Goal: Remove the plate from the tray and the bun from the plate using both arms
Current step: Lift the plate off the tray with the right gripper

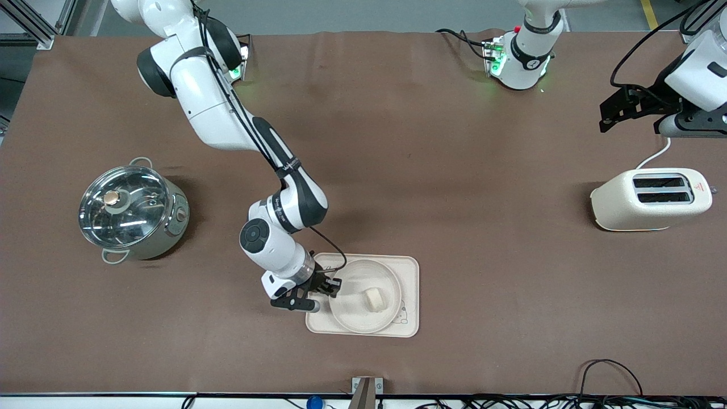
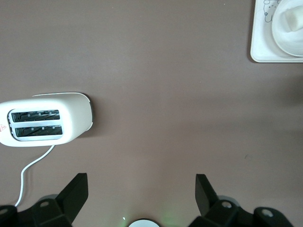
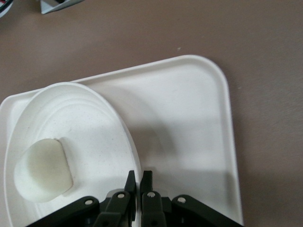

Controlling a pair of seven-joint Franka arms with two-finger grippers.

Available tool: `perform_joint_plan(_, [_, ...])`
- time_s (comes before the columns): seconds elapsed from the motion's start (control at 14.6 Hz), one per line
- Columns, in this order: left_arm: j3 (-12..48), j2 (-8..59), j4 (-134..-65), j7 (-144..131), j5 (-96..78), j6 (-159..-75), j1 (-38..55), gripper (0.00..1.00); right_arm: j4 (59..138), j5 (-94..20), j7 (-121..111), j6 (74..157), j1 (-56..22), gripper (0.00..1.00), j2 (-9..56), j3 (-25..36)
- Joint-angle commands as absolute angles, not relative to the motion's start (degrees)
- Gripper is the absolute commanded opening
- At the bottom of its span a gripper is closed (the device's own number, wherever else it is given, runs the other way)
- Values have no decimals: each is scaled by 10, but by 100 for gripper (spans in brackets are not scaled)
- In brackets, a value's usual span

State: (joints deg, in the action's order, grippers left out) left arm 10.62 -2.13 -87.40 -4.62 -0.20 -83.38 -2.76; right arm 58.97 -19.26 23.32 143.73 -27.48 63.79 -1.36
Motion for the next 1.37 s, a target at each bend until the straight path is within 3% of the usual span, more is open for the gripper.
perform_joint_plan(0.0, [107, -18, -867, -49, -18, -835, -28, 100, 584, -202, 239, 1431, -276, 1, 621, -40])
perform_joint_plan(0.14, [107, -18, -866, -49, -18, -835, -27, 100, 599, -200, 236, 1431, -283, 1, 603, -40])
perform_joint_plan(0.41, [107, -18, -868, -49, -19, -837, -27, 100, 761, -201, 212, 1444, -264, 0, 493, -77])
perform_joint_plan(0.75, [116, -18, -870, -74, -19, -836, -25, 100, 1034, -201, 185, 1548, -122, 0, 359, -241])
perform_joint_plan(1.03, [138, -4, -875, -133, -18, -839, -13, 100, 1167, -200, 167, 1718, -117, 0, 347, -279])
perform_joint_plan(1.3, [169, 11, -923, -202, -19, -917, -13, 100, 1200, -200, 145, 1756, -113, 0, 358, -279])
